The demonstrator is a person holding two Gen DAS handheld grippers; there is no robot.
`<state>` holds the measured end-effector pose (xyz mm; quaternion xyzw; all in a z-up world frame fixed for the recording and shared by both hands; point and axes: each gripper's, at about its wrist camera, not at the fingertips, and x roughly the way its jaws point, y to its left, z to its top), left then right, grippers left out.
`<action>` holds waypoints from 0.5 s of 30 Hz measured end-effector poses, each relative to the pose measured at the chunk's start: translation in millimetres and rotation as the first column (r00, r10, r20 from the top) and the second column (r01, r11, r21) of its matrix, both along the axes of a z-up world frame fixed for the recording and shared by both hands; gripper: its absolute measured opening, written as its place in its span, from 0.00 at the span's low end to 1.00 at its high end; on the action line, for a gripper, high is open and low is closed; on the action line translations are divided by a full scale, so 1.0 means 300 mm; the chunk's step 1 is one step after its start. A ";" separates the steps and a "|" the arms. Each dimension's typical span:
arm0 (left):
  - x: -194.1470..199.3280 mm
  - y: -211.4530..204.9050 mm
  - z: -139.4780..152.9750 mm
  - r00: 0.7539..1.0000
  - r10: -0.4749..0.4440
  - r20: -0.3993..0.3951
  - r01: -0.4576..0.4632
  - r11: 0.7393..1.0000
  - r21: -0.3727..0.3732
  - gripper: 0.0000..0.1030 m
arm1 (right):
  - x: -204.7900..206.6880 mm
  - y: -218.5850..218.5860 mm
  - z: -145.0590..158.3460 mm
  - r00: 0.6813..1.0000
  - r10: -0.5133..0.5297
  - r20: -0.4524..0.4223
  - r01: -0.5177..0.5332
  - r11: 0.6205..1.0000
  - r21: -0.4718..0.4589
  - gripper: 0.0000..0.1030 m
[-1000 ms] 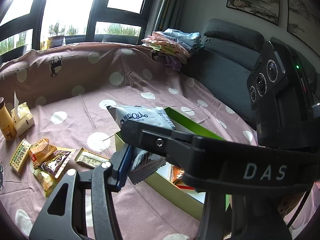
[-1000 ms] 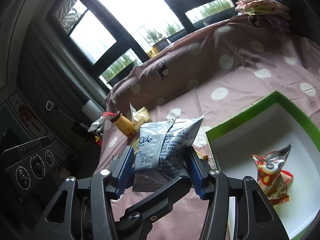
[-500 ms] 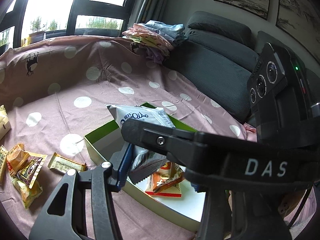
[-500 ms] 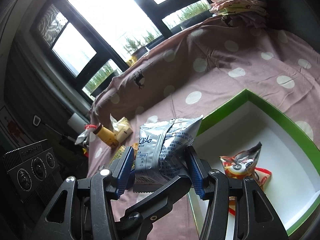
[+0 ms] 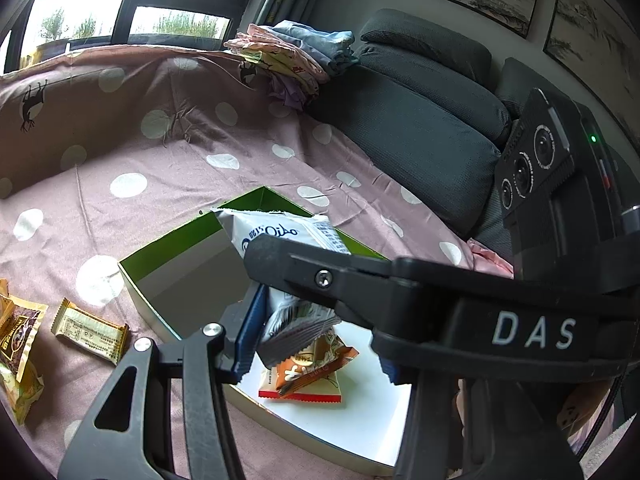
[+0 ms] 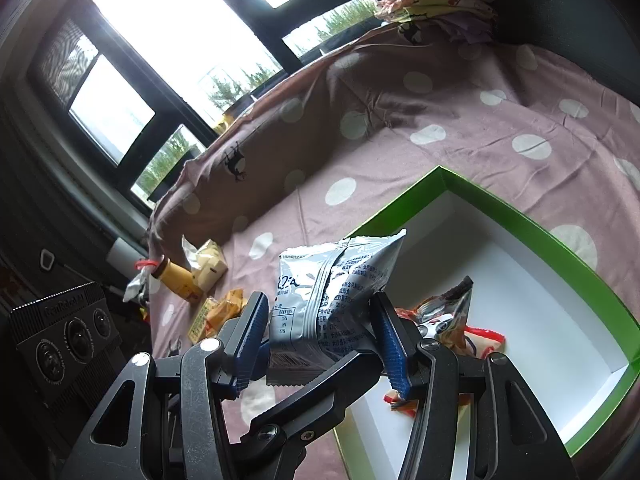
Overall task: Organize snacks
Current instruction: 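Lower the white bag into the box and open the right gripper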
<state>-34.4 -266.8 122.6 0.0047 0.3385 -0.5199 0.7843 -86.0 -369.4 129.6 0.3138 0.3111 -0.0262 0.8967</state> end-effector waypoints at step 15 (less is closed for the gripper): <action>0.031 -0.058 -0.072 0.988 -0.060 -0.144 0.060 0.998 -0.008 0.46 | -0.005 -0.047 -0.040 0.995 -0.061 -0.084 0.058 0.998 -0.031 0.54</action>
